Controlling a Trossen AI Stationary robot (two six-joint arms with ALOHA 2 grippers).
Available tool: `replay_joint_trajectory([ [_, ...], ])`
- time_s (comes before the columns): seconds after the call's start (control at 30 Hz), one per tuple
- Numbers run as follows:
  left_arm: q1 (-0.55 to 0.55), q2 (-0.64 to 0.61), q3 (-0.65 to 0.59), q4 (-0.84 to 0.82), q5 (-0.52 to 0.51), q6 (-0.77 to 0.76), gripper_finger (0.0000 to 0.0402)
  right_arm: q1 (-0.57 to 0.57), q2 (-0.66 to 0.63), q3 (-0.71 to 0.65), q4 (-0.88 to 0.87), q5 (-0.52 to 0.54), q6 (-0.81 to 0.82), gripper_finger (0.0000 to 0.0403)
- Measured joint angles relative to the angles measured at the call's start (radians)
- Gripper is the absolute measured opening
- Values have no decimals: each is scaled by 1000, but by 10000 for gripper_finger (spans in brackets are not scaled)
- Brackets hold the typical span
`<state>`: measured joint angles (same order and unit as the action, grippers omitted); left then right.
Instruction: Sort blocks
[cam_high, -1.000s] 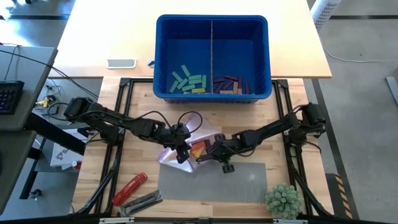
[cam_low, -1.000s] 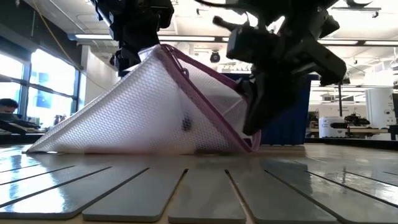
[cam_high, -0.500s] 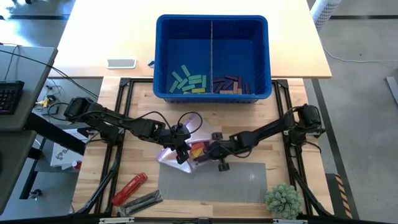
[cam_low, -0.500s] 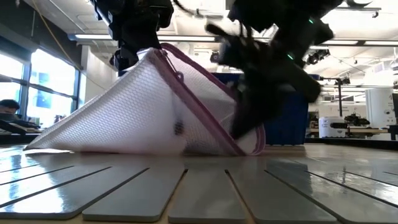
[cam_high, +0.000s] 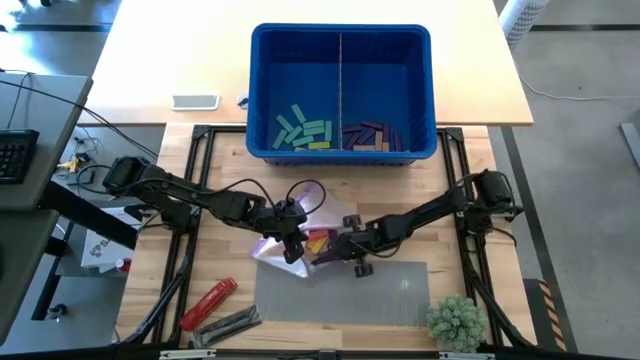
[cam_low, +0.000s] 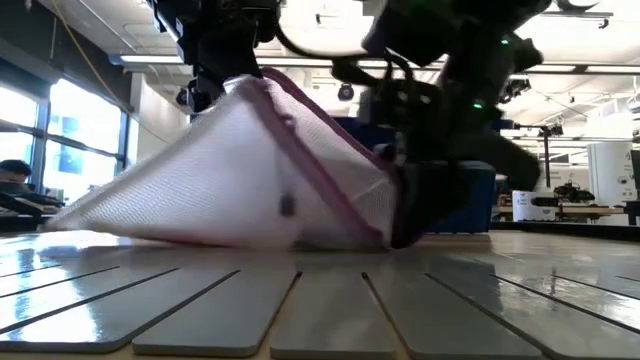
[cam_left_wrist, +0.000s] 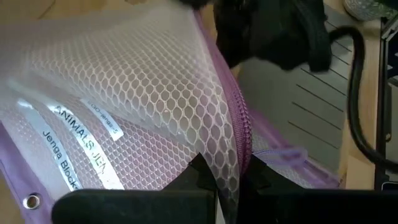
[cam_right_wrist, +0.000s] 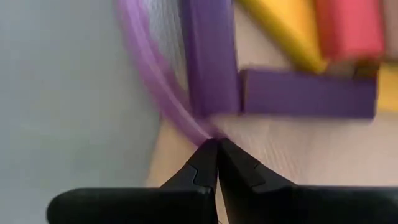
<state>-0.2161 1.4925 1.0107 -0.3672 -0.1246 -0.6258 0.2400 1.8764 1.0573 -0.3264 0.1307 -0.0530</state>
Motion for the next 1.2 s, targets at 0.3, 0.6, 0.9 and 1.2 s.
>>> replay_joint_trajectory([
  [0.3,0,0,0,2,-1,0,0,-3,48,138,149,-33,-39,0],
  [0.6,-2,0,0,0,2,-1,0,-11,35,198,-122,-30,-78,0],
  [0.9,-2,0,0,0,2,-20,0,17,-102,271,-300,-24,-41,0],
  [1.2,-2,0,0,-3,-6,-7,0,-13,-419,354,-350,46,-80,0],
])
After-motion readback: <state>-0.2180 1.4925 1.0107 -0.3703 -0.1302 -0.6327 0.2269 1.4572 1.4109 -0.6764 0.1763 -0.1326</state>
